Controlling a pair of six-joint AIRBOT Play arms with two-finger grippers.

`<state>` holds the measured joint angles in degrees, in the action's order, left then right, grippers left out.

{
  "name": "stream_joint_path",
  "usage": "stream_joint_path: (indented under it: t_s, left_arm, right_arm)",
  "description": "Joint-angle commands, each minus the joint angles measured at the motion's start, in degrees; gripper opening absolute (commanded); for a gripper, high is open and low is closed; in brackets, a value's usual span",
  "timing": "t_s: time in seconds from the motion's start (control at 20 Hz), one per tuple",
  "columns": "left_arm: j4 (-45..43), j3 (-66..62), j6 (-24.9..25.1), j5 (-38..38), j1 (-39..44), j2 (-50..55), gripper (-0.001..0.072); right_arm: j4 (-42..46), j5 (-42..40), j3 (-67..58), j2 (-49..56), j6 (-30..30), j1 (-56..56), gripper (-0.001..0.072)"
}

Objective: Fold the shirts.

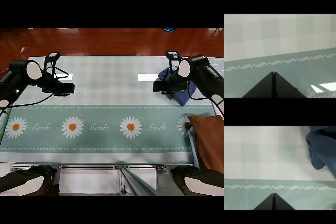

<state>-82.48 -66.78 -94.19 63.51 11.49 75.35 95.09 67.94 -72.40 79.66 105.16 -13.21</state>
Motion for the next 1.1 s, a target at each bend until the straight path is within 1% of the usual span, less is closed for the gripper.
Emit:
stream_joint_path:
  t_s: [0.0,0.75,0.8,0.95,1.0,1.05]
  left_arm:
    - [0.0,0.0,0.0,0.0,0.0,0.0,0.0021]
    - [0.0,0.0,0.0,0.0,0.0,0.0,0.002]
    - [0.0,0.0,0.0,-0.7,0.0,0.0,0.0021]
    - [0.0,0.0,0.0,-8.1,0.0,0.2,0.0022]
    - [0.0,0.0,0.0,-9.7,0.0,0.3,0.0041]
    - [-0.4,0.0,0.0,-12.5,-0.1,0.7,0.0199]
  right_arm:
    - [0.0,0.0,0.0,0.0,0.0,-0.1,0.0024]
    - [0.0,-0.1,0.0,0.0,0.0,-0.1,0.0024]
    - [0.0,-1.2,0.0,0.0,0.0,-0.1,0.0024]
    - [3.7,-10.6,0.0,0.0,0.0,0.0,0.0033]
    - [6.8,-15.0,0.0,0.0,0.0,0.0,0.0174]
    - [10.4,-19.2,0.0,0.0,0.0,0.0,0.0423]
